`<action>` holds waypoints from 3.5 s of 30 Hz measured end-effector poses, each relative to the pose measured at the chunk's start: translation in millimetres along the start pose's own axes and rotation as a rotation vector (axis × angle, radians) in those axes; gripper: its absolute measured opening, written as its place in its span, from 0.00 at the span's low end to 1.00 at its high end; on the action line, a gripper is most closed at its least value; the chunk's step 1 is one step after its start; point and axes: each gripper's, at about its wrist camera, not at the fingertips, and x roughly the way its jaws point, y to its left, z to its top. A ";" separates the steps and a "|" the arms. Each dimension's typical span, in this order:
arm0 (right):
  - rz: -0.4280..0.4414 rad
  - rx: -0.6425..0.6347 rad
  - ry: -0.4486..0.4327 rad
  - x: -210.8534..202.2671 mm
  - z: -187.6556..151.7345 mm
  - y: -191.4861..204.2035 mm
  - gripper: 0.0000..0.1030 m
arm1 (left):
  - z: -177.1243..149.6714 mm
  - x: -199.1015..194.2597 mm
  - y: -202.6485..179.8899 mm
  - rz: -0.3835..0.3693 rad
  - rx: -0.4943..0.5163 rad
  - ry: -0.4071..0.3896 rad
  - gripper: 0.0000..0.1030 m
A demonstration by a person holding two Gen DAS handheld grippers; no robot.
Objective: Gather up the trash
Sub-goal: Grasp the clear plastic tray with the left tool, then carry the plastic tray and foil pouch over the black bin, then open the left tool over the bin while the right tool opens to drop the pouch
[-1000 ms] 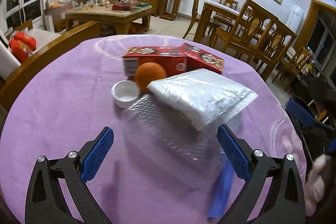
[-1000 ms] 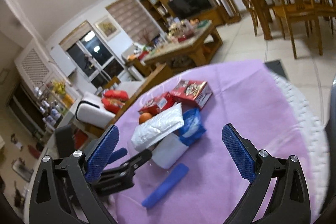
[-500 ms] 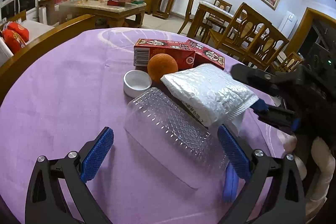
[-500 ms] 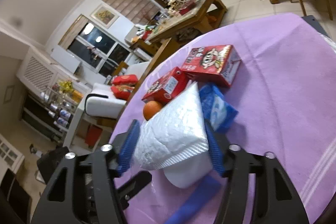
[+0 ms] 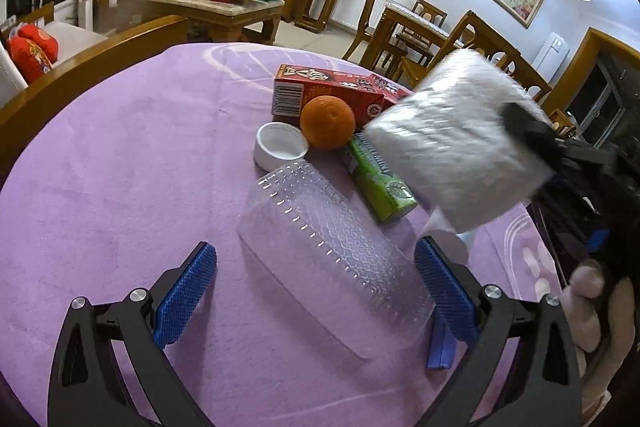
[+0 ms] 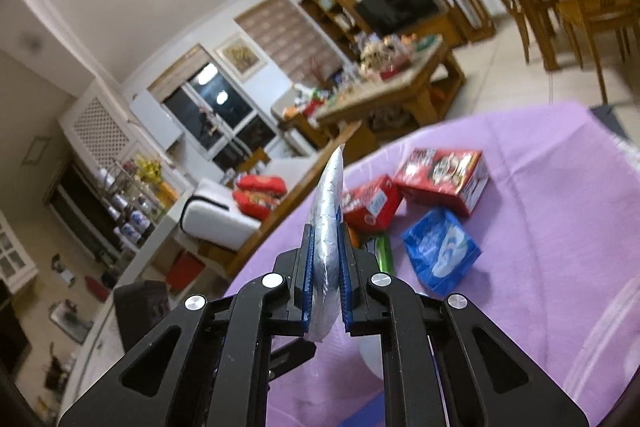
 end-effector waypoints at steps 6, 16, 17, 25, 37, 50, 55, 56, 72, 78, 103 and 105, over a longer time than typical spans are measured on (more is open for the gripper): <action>-0.051 -0.069 -0.113 -44.5 -20.9 10.0 0.11 | -1.9 -6.8 0.7 0.044 0.030 0.023 0.95; -0.078 -0.133 -0.134 -85.6 -55.5 33.1 0.12 | -0.2 -8.8 2.3 0.192 0.126 0.020 0.95; -0.079 -0.144 -0.137 -90.5 -58.1 35.2 0.12 | 0.6 -7.1 4.2 0.197 0.117 0.033 0.95; -0.067 -0.162 -0.158 -122.6 -75.2 45.7 0.12 | -16.1 -10.5 0.7 0.143 0.110 0.075 0.49; -0.078 -0.075 -0.222 -177.3 -83.7 14.5 0.12 | -22.7 -35.7 -31.6 0.048 0.150 -0.073 0.40; -0.181 -0.021 -0.383 -258.8 -73.0 -25.4 0.12 | -27.2 -46.4 -156.0 -0.138 0.342 -0.190 0.40; -0.264 -0.016 -0.470 -299.1 -66.4 -41.8 0.12 | -38.5 -40.3 -203.5 -0.222 0.412 -0.213 0.40; -0.283 -0.013 -0.486 -307.1 -65.5 -45.8 0.12 | -40.0 -38.5 -212.0 -0.240 0.421 -0.214 0.40; -0.504 0.085 -0.620 -389.2 -79.1 -125.4 0.12 | -68.9 21.0 -328.5 -0.405 0.582 -0.144 0.40; -0.555 0.131 -0.615 -394.3 -85.0 -155.6 0.12 | -76.2 44.9 -349.4 -0.427 0.610 -0.089 0.40; -0.606 0.199 -0.575 -367.6 -97.5 -205.2 0.14 | -87.0 74.2 -370.7 -0.423 0.655 -0.017 0.42; -0.597 0.197 -0.574 -364.7 -97.6 -205.0 0.23 | -89.7 74.4 -374.5 -0.422 0.670 -0.020 0.43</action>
